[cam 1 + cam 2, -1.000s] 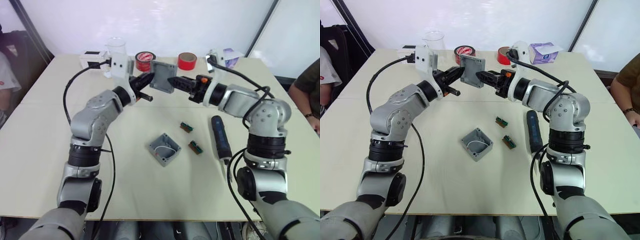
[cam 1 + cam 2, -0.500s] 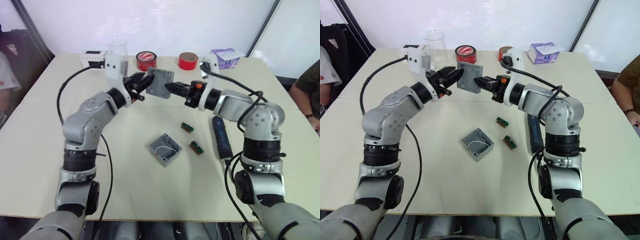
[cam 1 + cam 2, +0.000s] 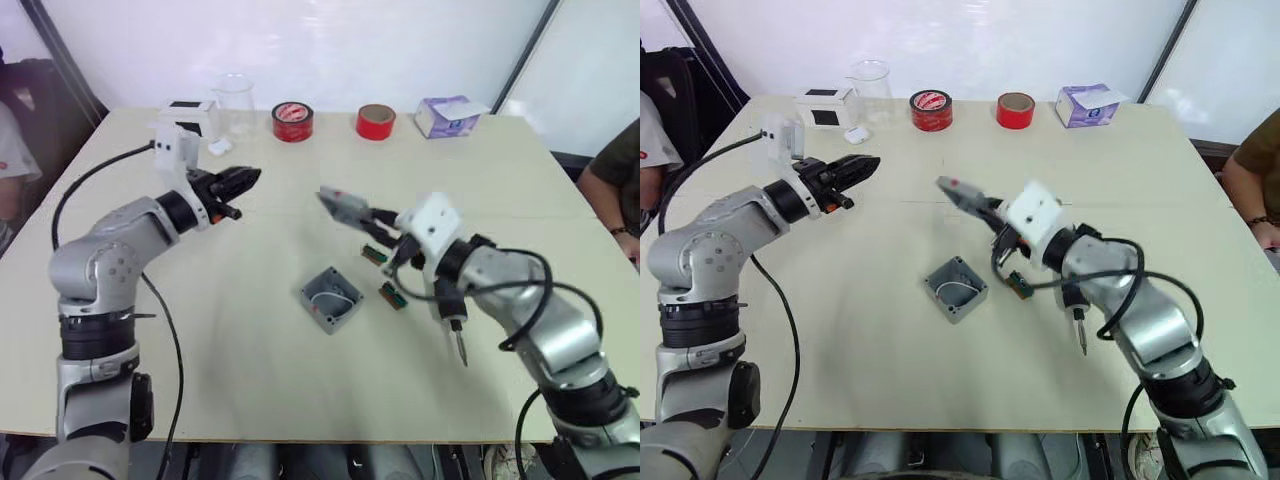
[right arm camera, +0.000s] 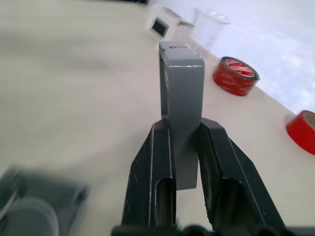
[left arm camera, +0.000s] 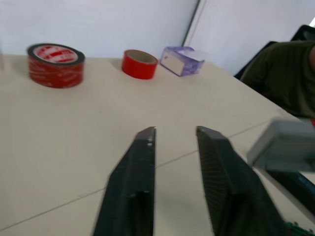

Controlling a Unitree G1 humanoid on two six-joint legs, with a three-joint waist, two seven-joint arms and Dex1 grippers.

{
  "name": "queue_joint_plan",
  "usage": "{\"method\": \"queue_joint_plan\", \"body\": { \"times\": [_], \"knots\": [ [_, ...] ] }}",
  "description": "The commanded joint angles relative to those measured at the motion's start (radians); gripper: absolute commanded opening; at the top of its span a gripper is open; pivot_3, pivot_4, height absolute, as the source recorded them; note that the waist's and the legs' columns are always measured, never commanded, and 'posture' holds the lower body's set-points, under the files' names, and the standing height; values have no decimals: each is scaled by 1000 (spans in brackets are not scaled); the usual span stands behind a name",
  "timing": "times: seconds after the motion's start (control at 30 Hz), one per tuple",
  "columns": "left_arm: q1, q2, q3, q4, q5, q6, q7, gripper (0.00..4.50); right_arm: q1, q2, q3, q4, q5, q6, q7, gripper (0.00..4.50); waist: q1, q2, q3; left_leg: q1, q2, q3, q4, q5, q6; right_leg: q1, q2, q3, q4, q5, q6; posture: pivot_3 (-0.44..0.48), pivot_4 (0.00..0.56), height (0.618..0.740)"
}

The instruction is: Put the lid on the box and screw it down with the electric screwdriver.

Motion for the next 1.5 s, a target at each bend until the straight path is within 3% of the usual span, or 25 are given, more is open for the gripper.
{"method": "queue_joint_plan", "body": {
  "times": [0.03, 0.2, 0.5, 1.07, 1.5],
  "knots": [
    [-21, 2, -93, 29, 43, -35, -79, 37, 122, -112, 113, -62, -410, -289, -77, 131, 3, 0, 0, 0, 0, 0, 0, 0, 0, 1, 0, -1, 0, 0, 0, 0, 150, 740],
    [-53, 6, -206, 53, 90, -62, -186, 37, 214, -123, 168, -31, -667, -459, -116, 131, -4, -1, 0, 0, 0, 0, 0, 2, -3, 0, 2, 0, 0, 0, 0, 0, 150, 740],
    [-70, 37, -336, 61, 180, -123, -336, 37, 268, -8, 145, 27, -833, -509, -107, 131, 0, -1, 0, 1, 1, -1, 0, 2, -3, 1, 3, 0, 0, -1, -2, 0, 150, 740],
    [7, 88, -439, 10, 298, -191, -467, 37, 299, 57, 125, 85, -920, -604, -59, 131, 1, -1, 0, 1, 1, -1, 0, 2, -3, 1, 3, 0, 0, -1, -2, 0, 150, 740],
    [24, 79, -469, -14, 339, -213, -495, 37, 349, 80, 91, 83, -953, -652, -49, 131, 2, 0, 0, 2, 1, -1, 1, 2, -3, 2, 3, 0, 1, -1, -2, 0, 150, 740]
  ]
}}
